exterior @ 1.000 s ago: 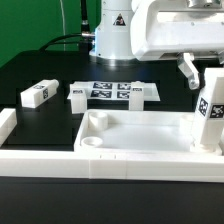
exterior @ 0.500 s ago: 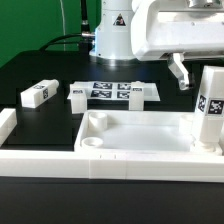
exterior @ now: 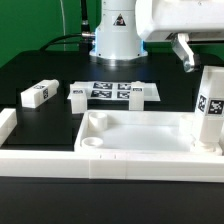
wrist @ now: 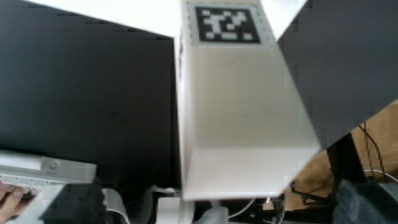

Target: Assemble desk

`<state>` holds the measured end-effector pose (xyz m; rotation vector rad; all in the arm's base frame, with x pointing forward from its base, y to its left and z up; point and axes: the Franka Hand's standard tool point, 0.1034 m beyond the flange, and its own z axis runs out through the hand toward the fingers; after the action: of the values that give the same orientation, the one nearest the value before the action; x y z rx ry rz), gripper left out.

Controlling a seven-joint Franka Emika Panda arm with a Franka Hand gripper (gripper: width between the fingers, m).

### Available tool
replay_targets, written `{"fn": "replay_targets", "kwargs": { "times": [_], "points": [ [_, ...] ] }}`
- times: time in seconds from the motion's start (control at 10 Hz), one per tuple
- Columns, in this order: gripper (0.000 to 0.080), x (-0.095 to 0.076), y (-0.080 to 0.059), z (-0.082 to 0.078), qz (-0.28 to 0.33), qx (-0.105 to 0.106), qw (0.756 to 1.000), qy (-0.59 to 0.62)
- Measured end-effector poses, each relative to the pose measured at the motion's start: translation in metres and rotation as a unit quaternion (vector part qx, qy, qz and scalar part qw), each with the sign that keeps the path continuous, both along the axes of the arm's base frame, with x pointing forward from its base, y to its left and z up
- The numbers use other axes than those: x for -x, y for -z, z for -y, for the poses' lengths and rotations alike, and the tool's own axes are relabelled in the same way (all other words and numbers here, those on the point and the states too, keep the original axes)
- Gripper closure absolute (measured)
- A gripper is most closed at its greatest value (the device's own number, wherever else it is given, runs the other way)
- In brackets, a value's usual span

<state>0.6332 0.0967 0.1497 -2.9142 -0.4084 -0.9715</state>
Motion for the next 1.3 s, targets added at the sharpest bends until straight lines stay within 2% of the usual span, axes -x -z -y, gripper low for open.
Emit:
{"fn": "replay_targets", "kwargs": {
  "times": [0.1,0.5,0.6,0.9,1.1,1.3],
  "points": [
    [0.0150,-0.001,-0.006,0.000,-0.003,0.002,1.000,-0.001],
    [0.0150,0.002,0.001,-0.002,-0.033,0.003,0.999,-0.004],
    [0.0150,0.005,0.007,-0.004,-0.070,0.005,0.998,-0.005],
    [0.0150,0.006,0.006,-0.009,-0.185,0.013,0.983,-0.014],
    [0.0150,0.009,0.005,-0.014,-0.236,0.017,0.971,-0.020],
    [0.0150,0.015,0.005,-0.018,-0.310,0.023,0.950,-0.026]
  ]
}}
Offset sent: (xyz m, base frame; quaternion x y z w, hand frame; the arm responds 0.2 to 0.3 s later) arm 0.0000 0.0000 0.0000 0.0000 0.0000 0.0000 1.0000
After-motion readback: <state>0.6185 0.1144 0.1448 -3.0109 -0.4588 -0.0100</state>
